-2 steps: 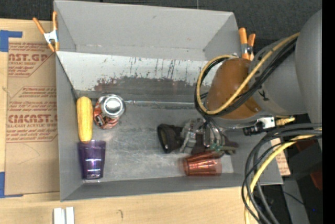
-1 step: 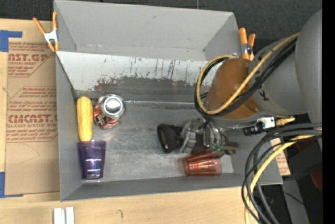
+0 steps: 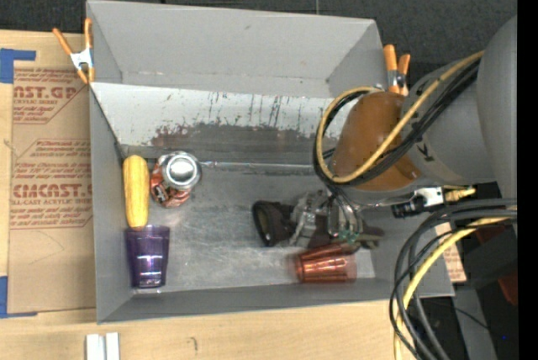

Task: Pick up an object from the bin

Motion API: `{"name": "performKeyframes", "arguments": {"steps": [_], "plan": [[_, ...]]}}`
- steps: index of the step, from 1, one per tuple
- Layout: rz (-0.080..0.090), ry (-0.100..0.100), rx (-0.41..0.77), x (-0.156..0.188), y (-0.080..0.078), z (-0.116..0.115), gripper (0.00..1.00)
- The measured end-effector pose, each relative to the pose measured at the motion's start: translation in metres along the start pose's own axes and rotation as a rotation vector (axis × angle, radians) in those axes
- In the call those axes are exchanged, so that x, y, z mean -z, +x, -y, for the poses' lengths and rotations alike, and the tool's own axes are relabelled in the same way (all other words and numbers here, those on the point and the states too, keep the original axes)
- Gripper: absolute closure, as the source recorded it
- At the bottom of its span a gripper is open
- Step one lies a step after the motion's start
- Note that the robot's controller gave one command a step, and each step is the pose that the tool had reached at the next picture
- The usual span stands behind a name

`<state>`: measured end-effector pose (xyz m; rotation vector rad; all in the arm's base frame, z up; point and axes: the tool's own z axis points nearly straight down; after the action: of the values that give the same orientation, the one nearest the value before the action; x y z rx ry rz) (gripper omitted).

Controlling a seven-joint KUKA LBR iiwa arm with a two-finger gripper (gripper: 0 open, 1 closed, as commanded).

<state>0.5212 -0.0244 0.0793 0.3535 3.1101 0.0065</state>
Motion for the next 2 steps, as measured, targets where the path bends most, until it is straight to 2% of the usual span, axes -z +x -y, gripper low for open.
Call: {"name": "performKeyframes", "arguments": {"steps": [1, 2], "plan": [[-0.007, 0.002, 0.001, 0.015, 0.001, 0.000, 1.00], [-0.005, 0.001, 0.001, 0.032, 0.000, -0.001, 1.00]]}}
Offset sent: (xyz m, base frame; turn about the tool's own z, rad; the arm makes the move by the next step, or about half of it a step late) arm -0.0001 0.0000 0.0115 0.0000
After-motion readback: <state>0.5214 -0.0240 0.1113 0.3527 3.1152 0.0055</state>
